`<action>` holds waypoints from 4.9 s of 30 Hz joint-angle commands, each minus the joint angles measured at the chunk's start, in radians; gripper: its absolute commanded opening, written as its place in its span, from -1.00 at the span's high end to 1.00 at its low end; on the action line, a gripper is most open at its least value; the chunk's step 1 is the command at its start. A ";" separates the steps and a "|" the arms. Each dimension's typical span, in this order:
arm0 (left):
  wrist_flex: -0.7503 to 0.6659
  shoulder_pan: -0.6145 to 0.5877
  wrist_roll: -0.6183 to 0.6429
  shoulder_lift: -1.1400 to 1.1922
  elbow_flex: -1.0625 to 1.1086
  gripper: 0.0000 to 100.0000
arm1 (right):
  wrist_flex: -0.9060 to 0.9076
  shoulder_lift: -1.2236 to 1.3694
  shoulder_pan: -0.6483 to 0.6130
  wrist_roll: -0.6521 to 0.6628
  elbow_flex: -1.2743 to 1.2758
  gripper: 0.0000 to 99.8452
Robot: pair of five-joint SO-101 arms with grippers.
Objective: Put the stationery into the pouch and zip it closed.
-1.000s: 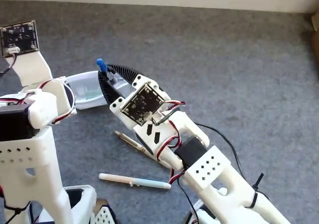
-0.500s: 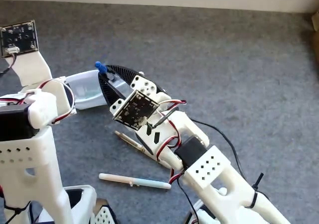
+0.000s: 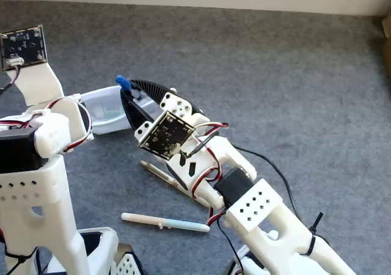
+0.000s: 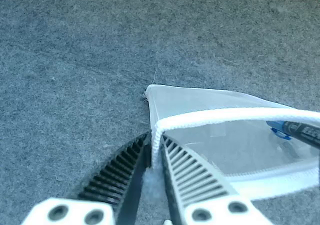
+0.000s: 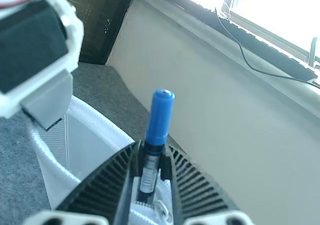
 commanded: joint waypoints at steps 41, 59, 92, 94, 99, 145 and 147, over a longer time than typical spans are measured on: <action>-0.049 -0.173 -0.009 0.002 0.019 0.99 | 0.498 -0.153 0.004 -0.078 -0.360 0.62; -0.075 -0.308 -0.006 0.001 0.024 0.99 | 0.891 -0.163 0.004 -0.126 -0.357 0.62; -0.144 -0.486 0.061 0.001 0.022 0.99 | 0.598 -0.117 -0.137 -0.252 0.140 0.62; -0.144 -0.486 0.061 0.001 0.022 0.99 | 0.598 -0.042 -0.147 -0.252 0.137 0.62; -0.144 -0.486 0.061 0.001 0.027 0.99 | 0.601 0.188 -0.145 -0.252 0.041 0.62; -0.135 -0.486 0.061 0.001 0.030 0.99 | 0.831 0.868 -0.140 -0.244 -0.394 0.99; -0.135 -0.486 0.061 0.001 0.030 0.99 | 0.895 0.868 -0.140 -0.244 -0.440 0.99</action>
